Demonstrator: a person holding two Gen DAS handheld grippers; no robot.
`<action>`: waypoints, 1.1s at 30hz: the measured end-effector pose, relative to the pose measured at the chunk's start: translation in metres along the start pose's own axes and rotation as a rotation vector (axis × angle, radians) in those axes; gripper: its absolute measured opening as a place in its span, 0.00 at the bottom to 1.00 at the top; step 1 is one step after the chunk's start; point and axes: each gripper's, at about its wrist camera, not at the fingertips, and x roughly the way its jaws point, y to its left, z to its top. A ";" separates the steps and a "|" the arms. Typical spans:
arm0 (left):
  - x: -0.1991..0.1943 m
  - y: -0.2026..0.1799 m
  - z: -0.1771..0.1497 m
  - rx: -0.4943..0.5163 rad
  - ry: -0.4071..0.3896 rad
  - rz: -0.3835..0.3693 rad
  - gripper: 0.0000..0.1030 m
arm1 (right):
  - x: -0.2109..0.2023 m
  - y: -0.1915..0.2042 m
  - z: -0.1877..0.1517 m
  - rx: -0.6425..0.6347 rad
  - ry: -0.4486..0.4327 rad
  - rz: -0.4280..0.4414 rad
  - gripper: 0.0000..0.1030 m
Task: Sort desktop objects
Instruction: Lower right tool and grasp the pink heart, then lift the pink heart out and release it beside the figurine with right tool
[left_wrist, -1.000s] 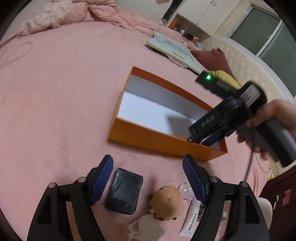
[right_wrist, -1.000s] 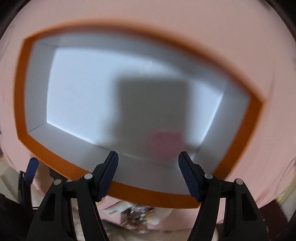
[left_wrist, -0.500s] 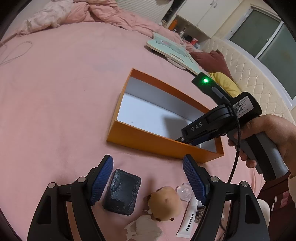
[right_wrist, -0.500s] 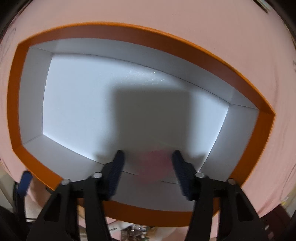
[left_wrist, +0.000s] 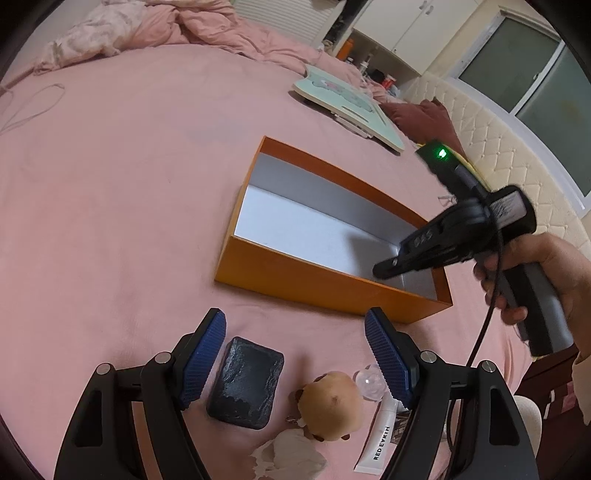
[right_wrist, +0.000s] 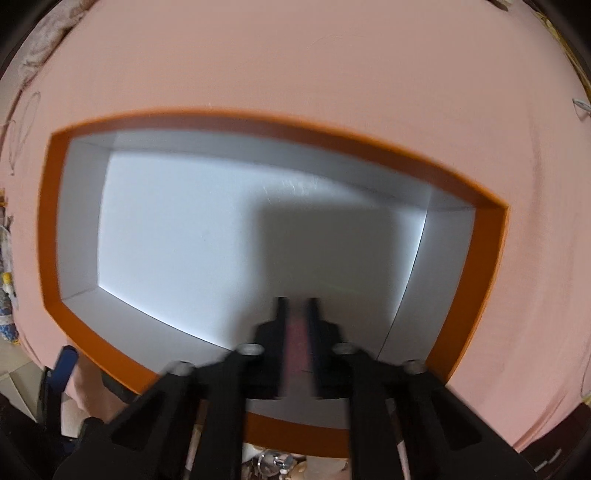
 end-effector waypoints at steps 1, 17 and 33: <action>0.000 0.000 0.000 0.000 0.001 0.001 0.75 | -0.005 -0.001 0.000 0.006 -0.009 0.016 0.02; -0.001 0.001 -0.004 -0.004 0.012 -0.001 0.75 | -0.025 0.033 -0.002 -0.101 0.175 -0.093 0.66; 0.000 0.002 -0.003 -0.007 0.011 -0.006 0.75 | -0.066 0.035 -0.010 -0.079 0.087 -0.019 0.39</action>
